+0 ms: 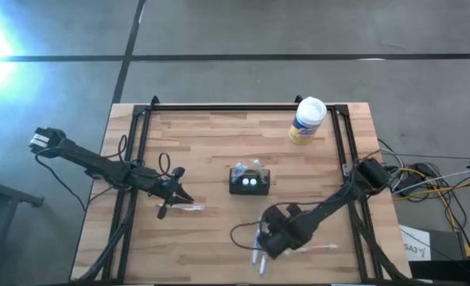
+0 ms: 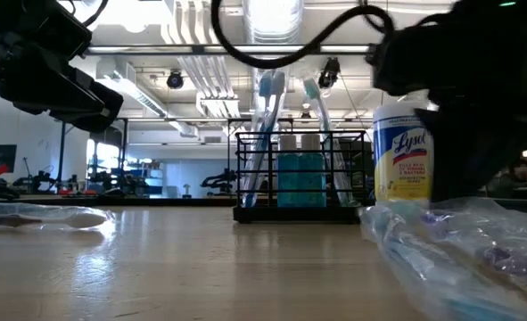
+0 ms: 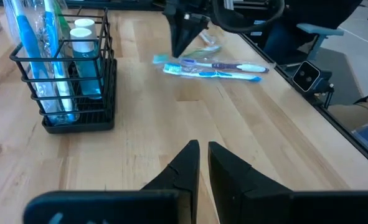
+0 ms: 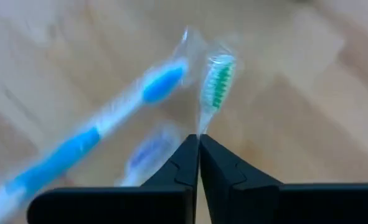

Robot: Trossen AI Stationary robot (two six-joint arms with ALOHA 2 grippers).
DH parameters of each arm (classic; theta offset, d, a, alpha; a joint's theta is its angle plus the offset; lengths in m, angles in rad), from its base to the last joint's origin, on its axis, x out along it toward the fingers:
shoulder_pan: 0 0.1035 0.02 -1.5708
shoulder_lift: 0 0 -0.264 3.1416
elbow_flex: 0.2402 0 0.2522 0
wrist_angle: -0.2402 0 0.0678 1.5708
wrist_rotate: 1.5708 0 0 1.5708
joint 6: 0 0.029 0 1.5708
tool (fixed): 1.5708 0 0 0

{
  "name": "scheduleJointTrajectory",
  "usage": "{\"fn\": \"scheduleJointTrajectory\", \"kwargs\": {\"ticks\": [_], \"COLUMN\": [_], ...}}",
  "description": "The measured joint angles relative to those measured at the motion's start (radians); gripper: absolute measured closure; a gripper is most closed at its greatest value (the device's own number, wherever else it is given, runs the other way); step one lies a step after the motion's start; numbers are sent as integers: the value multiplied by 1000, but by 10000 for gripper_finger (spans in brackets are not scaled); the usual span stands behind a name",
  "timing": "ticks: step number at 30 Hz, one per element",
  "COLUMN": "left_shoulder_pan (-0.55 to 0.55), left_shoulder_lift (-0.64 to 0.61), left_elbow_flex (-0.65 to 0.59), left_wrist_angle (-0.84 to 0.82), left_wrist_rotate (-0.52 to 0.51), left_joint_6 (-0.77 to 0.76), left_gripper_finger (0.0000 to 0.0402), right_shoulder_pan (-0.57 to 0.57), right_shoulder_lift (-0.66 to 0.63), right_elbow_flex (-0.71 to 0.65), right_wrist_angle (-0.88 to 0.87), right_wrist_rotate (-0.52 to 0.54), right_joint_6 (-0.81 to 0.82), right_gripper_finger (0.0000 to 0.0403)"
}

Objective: Pick & Place toothbrushing station
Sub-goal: Put the green toothbrush into the wire organizer

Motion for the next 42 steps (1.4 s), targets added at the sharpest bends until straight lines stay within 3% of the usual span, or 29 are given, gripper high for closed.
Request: {"fn": "scheduleJointTrajectory", "kwargs": {"ticks": [9,12,18,22,28,42], "left_shoulder_pan": [0,0,0,0,0,0], "left_shoulder_lift": [0,0,0,0,0,0], "left_elbow_flex": [0,0,0,0,0,0], "left_wrist_angle": [-11,-14,-17,-18,-19,-19], "left_wrist_rotate": [6,10,11,14,15,15], "left_joint_6": [-2,-2,-2,-2,5,47], "left_gripper_finger": [365,365,365,365,365,365], "right_shoulder_pan": [11,40,112,122,119,51], "right_shoulder_lift": [-74,-134,-257,-319,-394,-470], "right_elbow_flex": [82,98,91,68,17,-141], "right_wrist_angle": [-47,-45,19,21,17,16], "right_wrist_rotate": [140,279,658,789,916,1127], "right_joint_6": [-85,-134,-349,-501,-656,-602], "right_gripper_finger": [395,395,395,395,395,395]}}
